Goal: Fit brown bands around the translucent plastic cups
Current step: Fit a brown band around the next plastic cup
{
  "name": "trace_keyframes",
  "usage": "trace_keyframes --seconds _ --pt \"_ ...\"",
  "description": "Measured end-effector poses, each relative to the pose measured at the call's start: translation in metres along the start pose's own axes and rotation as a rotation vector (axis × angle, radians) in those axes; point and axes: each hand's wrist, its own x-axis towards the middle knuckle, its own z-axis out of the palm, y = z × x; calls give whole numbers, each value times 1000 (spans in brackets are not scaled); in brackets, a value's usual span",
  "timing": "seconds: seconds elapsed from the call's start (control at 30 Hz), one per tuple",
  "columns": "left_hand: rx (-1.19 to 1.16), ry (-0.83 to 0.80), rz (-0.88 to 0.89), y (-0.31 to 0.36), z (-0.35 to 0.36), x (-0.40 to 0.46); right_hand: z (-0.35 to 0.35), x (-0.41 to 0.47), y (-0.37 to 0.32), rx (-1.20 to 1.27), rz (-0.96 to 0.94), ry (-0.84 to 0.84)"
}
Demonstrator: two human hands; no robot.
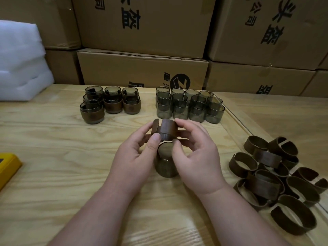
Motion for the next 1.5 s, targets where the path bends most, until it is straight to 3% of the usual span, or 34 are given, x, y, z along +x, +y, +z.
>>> trace_keyframes --seconds 0.23,0.43,0.6,0.83,1.5 --pt "-79 36 -25 -4 0 -1 -5 1 3 -57 18 -57" --pt "-108 110 -29 -5 -1 2 -3 -1 4 -136 168 -364" --pt "-66 153 1 -6 -2 3 -4 -1 5 -150 183 -292" --pt "15 157 49 -9 -5 4 -7 0 1 -216 30 -233" --pt "45 117 77 -3 -5 1 -7 -2 3 -79 133 -140"
